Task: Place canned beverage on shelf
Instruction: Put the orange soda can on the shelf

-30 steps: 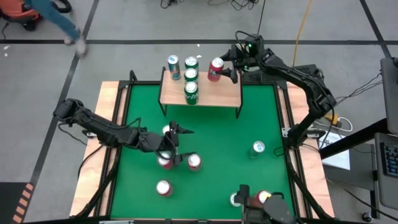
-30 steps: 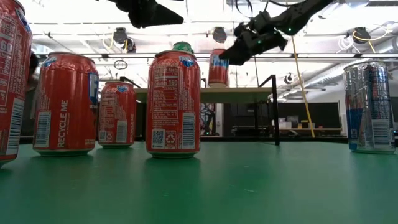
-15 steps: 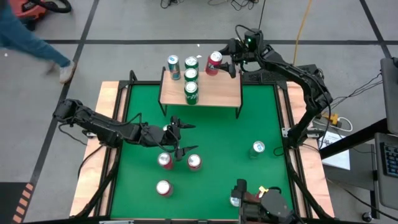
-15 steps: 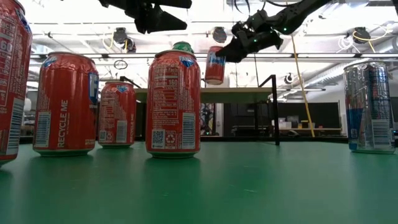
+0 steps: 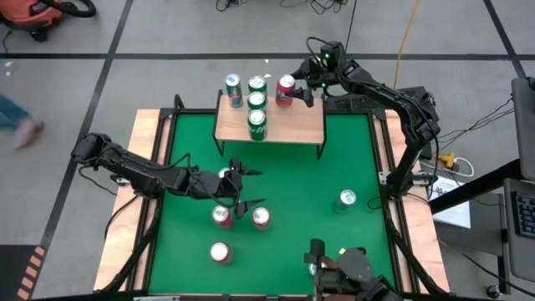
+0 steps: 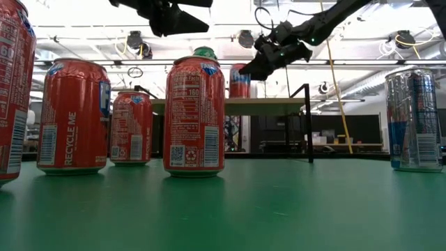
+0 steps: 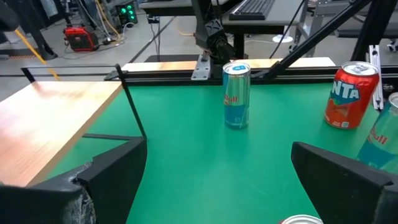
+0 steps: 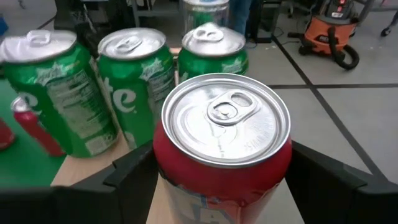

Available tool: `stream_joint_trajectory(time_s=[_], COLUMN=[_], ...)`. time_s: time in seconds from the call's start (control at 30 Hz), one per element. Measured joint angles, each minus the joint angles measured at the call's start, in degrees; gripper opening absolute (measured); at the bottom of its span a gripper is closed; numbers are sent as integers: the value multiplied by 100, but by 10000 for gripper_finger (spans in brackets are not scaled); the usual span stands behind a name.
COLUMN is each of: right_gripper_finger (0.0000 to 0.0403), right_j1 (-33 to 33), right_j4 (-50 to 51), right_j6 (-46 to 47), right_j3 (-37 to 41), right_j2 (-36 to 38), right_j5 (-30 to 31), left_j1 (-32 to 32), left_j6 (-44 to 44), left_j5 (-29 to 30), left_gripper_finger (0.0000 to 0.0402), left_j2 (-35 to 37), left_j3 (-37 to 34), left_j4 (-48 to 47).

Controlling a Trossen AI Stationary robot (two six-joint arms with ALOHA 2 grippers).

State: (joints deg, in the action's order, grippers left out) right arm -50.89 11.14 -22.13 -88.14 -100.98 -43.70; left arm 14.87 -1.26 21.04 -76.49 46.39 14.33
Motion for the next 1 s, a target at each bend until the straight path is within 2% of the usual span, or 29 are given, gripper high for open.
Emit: stream_joint_trajectory(time_s=[0.57, 1.0], right_gripper_finger=[292, 313], right_j1=[37, 76], right_j4=[201, 93], right_j6=[-150, -124], right_j3=[0, -4], right_j2=[-45, -183], right_j5=[0, -7], left_j1=[16, 27], left_j6=[0, 0], left_j5=[-2, -154], left_gripper_finger=[400, 400], left_j2=[-2, -2], left_j3=[0, 0], left_j4=[-37, -37])
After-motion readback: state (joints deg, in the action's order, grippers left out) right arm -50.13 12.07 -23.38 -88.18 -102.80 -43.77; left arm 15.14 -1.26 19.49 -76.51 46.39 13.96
